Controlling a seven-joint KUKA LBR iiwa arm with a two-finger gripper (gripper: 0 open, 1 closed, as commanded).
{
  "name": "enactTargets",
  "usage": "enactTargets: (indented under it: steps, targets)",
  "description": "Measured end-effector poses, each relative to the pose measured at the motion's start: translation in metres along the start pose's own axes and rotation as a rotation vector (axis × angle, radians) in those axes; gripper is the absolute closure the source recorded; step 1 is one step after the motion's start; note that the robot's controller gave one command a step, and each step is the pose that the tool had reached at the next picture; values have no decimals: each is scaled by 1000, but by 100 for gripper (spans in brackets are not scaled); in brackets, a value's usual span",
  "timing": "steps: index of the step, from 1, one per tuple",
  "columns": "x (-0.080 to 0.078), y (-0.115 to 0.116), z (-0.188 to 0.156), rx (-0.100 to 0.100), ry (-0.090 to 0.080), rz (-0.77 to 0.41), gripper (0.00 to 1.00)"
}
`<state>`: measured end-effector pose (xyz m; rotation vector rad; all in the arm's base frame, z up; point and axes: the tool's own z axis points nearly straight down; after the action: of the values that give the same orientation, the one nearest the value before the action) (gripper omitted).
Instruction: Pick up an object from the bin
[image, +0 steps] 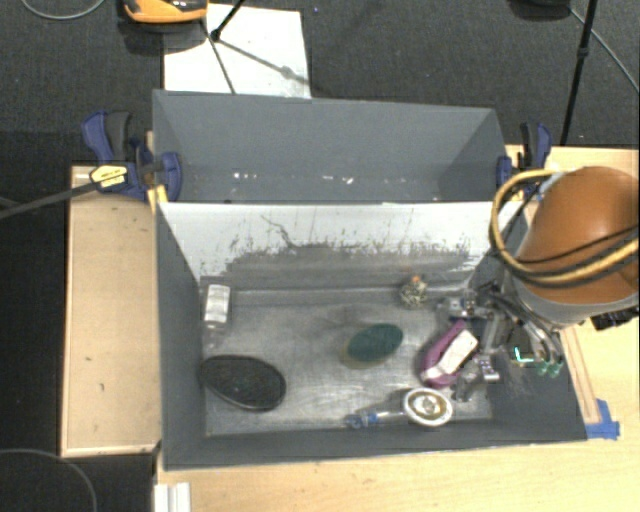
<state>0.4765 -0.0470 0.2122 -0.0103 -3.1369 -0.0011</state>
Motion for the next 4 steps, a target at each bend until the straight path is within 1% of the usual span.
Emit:
enactTargets:
  steps: [1, 4]
  targets:
    - [-39, -54, 143, 1, -4, -462, 0]
    - [-41, -53, 141, 3, -9, -467, 0]
